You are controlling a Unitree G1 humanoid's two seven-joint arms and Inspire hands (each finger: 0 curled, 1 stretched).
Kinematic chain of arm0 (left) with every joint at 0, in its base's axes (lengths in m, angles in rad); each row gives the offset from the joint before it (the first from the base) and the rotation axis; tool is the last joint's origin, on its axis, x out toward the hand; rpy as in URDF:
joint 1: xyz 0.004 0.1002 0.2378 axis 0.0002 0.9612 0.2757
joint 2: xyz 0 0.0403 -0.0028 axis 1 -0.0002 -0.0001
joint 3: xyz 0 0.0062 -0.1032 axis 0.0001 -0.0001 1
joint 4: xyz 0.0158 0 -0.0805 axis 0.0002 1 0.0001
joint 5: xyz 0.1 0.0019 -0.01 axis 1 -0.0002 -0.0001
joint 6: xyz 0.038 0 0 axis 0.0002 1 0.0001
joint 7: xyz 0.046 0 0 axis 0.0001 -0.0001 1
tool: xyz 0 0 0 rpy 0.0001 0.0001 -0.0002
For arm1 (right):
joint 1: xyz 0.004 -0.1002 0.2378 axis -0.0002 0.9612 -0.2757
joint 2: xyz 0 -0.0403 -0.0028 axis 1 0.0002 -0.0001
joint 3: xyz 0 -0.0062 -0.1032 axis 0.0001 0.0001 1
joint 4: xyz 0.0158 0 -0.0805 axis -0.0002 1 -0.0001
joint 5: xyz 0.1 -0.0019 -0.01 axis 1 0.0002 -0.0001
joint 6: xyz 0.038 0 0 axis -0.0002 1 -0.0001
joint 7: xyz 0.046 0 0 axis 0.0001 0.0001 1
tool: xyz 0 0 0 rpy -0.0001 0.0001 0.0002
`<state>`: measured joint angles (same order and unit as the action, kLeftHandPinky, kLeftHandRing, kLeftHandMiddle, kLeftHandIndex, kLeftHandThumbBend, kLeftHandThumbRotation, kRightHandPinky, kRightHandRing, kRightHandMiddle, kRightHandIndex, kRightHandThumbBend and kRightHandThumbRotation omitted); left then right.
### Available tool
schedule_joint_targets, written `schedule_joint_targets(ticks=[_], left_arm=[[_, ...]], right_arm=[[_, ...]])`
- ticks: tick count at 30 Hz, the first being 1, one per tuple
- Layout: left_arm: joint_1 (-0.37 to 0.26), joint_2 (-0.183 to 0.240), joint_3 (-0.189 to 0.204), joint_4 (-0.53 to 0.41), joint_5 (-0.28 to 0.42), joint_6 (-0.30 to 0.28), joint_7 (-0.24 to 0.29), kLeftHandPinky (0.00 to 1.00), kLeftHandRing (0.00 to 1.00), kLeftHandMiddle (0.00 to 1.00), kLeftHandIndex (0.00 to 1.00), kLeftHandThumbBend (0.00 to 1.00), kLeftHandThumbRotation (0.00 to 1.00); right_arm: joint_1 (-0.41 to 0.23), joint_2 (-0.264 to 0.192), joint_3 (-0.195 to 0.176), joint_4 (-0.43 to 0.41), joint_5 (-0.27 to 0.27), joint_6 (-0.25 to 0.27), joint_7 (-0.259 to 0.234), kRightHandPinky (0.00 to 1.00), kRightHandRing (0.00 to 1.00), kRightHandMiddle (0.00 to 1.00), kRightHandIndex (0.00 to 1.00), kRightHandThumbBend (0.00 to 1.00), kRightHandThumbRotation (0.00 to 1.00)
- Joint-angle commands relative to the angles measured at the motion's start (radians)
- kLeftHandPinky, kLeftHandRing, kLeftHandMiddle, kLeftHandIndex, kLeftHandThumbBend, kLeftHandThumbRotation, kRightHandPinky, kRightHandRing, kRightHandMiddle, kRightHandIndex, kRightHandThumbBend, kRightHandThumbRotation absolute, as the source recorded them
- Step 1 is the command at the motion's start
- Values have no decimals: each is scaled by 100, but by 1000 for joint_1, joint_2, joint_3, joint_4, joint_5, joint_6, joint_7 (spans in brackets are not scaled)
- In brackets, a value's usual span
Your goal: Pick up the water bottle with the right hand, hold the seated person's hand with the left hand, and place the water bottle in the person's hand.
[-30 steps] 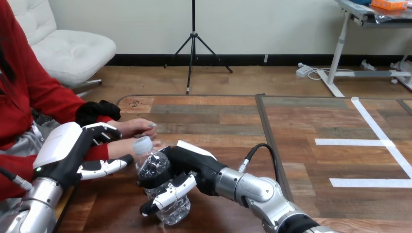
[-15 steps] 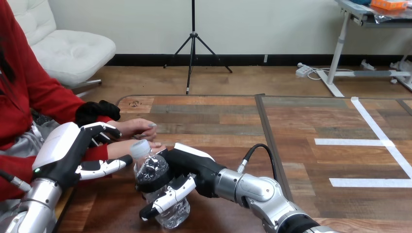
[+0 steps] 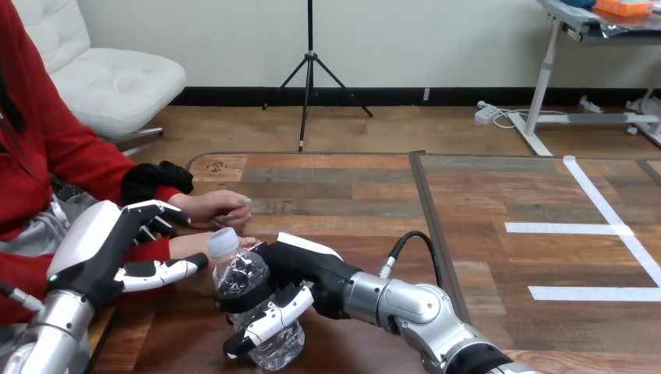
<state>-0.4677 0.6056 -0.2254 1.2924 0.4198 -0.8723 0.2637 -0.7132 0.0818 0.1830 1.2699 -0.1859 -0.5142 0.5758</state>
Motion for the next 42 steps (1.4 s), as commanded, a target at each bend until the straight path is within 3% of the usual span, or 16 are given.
schedule_joint_targets(ticks=[1, 5, 12, 17, 20, 32, 42], left_arm=[[5, -59, 35, -66, -75, -26, -112, 41, 51, 60, 64, 92, 41], [12, -56, 33, -75, -70, -55, -100, 45, 55, 63, 65, 92, 37], [24, -59, 34, -90, -74, -45, -98, 48, 58, 66, 66, 93, 35], [34, -63, 48, -85, -103, -91, -128, 46, 52, 60, 67, 93, 28], [37, -62, 51, -87, -104, -88, -135, 45, 49, 56, 64, 93, 25], [43, -54, 55, -97, -81, -82, -128, 42, 46, 52, 53, 93, 28], [46, -50, 54, -101, -71, -98, -120, 43, 47, 52, 53, 92, 29]], right_arm=[[-208, 106, -63, -24, 75, -33, 12, 35, 38, 43, 44, 96, 0], [-217, 104, -80, -24, 98, -15, 31, 35, 38, 43, 44, 95, 0], [-235, 87, -101, -23, 127, -24, 40, 35, 38, 43, 45, 95, 0], [-260, 66, -122, -28, 149, -3, 40, 33, 37, 43, 45, 94, 0], [-275, 55, -129, -30, 158, 0, 27, 31, 35, 42, 45, 95, 0], [-324, 24, -158, -26, 184, -5, 7, 26, 31, 40, 43, 95, 0], [-357, 3, -148, -16, 149, -12, -44, 26, 32, 41, 43, 95, 0]])
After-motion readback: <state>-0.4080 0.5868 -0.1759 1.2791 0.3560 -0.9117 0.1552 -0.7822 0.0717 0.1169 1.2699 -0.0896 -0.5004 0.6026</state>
